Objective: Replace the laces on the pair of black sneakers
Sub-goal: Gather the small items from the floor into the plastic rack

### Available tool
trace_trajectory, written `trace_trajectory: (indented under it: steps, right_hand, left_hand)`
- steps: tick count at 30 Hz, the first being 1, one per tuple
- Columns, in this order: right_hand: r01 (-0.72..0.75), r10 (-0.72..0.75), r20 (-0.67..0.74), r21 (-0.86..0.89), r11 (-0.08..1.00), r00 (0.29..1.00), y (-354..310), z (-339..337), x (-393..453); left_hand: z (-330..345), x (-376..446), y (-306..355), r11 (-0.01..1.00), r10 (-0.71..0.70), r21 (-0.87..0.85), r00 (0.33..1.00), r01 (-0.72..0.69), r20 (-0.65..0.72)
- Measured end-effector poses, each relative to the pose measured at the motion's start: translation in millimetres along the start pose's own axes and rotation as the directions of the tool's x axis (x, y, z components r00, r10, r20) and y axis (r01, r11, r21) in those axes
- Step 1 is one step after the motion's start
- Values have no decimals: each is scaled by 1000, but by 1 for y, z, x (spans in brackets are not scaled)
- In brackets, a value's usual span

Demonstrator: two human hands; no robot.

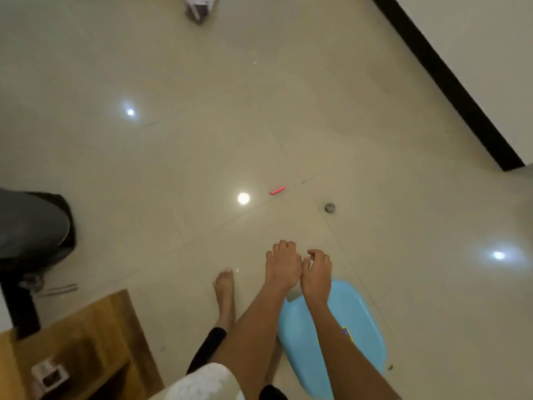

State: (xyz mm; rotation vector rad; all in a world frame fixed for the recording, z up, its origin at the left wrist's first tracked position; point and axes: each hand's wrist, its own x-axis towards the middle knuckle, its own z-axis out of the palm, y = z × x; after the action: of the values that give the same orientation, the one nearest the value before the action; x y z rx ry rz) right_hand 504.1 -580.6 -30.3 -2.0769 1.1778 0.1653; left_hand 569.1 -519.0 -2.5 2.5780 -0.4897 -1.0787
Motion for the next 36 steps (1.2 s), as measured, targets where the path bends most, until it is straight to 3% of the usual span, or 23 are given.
trace_trajectory:
  steps: [6, 13, 20, 25, 31, 36]
  right_hand:
    - [-123, 126, -56, 50, 991, 991, 4, 14, 69]
    - [-192, 196, -99, 50, 980, 976, 62, 63, 210]
    - [-246, 240, -70, -103, 964, 968, 138, 135, 363]
    - [-277, 268, -86, -124, 953, 960, 168, 176, 421]
    - [-205, 188, -160, -101, 973, 969, 173, 188, 422]
    - [-5, -1, -112, -56, 998, 994, 141, 205, 392]
  left_hand:
    - [6, 81, 6, 997, 34, 71, 999, -36, 17]
    - [74, 208, -1, 994, 32, 108, 999, -31, -13]
    - [140, 350, -34, 993, -21, 118, 998, 28, -61]
    - [171, 407, -73, 982, -33, 185, 996, 47, -80]
    - [176, 416, -105, 972, -85, 200, 975, 127, -207]
    - [161, 432, -113, 949, -226, 119, 891, 293, -394]
